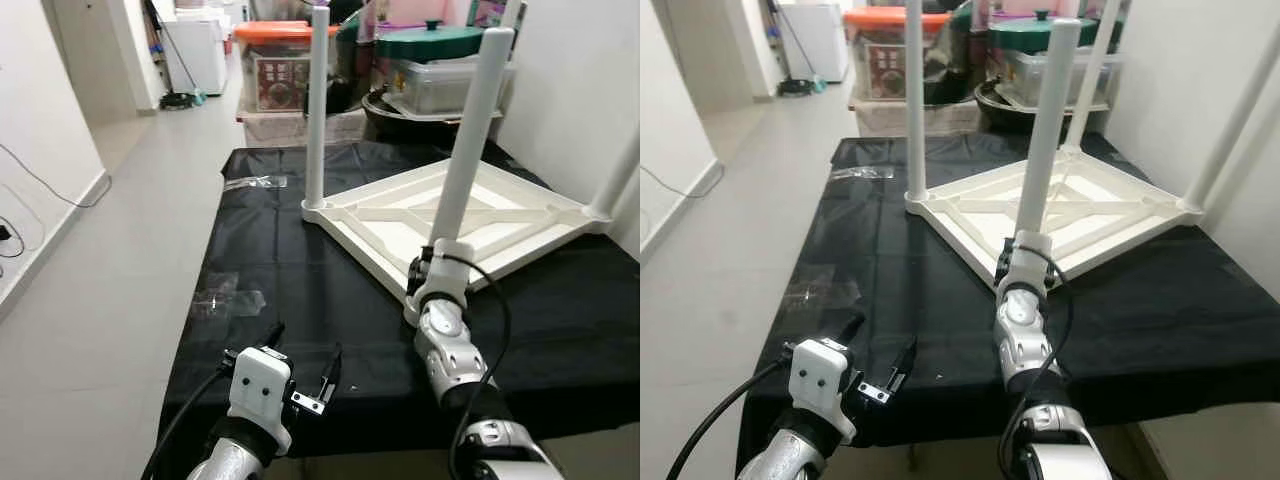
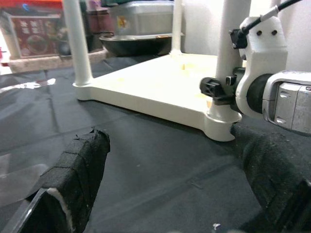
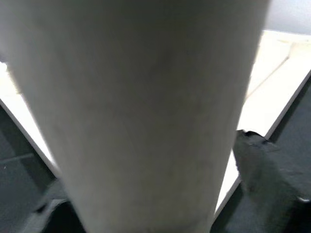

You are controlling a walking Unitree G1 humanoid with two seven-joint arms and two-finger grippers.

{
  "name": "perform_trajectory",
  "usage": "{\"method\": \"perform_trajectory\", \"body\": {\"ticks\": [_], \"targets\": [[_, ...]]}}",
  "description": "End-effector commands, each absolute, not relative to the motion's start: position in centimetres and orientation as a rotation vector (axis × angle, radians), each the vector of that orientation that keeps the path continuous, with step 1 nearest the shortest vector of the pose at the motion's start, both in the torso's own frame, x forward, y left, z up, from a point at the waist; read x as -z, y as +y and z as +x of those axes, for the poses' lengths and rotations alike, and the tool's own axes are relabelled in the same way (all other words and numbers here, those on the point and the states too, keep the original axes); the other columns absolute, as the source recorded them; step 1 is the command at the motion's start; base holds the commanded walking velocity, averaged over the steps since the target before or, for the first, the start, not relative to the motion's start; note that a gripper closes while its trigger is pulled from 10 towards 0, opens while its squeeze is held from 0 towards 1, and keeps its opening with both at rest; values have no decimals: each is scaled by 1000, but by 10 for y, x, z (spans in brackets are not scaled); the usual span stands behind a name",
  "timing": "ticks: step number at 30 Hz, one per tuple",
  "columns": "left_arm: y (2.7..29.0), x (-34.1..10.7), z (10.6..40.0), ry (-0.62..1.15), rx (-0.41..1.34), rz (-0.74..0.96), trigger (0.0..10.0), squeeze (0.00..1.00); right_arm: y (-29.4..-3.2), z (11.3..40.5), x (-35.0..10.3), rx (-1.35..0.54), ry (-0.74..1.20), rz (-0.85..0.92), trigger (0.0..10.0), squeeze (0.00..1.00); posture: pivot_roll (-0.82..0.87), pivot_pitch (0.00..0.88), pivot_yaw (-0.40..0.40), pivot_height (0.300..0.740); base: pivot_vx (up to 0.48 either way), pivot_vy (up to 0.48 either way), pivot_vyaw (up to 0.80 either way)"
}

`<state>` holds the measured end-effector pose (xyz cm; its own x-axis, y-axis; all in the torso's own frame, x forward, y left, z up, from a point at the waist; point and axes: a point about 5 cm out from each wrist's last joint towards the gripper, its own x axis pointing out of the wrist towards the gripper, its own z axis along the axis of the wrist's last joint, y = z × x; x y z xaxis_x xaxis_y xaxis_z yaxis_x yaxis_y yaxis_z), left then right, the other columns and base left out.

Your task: Building children table

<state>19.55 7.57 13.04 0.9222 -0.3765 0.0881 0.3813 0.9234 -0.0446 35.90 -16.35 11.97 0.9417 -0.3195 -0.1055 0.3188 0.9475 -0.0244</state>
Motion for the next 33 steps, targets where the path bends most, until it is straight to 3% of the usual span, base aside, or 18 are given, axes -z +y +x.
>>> {"method": "perform_trajectory", "body": {"ticks": [1,2,9,22,33], "targets": [[77,-127,195,-60,383,-64,10000,0,-163,358,-121,321,104,-12,10000,1000,38,0,-3,740,0,0,0],[78,-126,195,-58,383,-64,10000,0,-162,357,-121,309,97,-24,10000,0,34,0,1,740,0,0,0],[79,-125,195,-49,374,-68,10000,0,-157,351,-121,242,70,-36,10000,0,34,0,1,740,0,0,0],[93,-121,201,-25,306,-77,10000,0,-166,313,-120,184,60,-85,10000,0,45,0,4,740,0,0,0],[95,-120,201,-19,295,-85,10000,0,-153,292,-130,-56,-12,-171,10000,0,45,0,-6,740,0,0,0]]}}
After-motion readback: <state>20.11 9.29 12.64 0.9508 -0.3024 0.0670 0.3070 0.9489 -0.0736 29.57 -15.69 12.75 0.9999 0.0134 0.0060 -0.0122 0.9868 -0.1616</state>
